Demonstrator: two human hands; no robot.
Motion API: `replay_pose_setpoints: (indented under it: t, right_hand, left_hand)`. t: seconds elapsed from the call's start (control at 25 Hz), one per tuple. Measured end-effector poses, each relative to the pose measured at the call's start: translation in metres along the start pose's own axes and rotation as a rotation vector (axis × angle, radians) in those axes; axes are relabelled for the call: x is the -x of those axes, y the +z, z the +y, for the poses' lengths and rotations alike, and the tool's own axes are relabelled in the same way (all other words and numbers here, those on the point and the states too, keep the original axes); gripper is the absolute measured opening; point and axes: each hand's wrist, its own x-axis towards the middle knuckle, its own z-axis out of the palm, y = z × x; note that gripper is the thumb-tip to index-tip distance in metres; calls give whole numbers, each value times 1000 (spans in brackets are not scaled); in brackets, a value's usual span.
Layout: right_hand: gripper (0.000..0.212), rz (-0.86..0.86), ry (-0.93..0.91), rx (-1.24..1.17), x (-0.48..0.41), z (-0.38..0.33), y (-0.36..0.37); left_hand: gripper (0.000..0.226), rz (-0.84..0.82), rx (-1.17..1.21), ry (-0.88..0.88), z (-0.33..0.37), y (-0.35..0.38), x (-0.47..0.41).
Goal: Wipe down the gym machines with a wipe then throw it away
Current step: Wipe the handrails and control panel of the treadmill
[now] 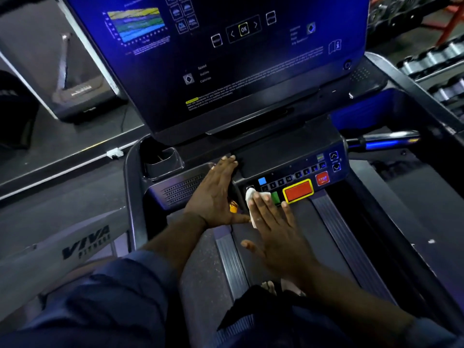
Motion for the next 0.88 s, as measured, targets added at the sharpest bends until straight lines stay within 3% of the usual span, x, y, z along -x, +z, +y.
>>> replay_pose_setpoints:
  t: [0.24,0.48,0.68,0.88]
  right_hand:
    - [89,83,50,22,-60,-11,-30]
    - [94,47,11,31,-1,-7,8]
    - [89,174,31,-39,-66,-13,-17]
    - [86,200,3,39,6,-1,28]
  left_hand:
    - [126,126,102,107,-3,3,1]
    - [131,23,-15,56,2,0,-4]
    - [107,102,-33,82,-2,9,-3]
    - [131,2,-63,38,5,3,-4]
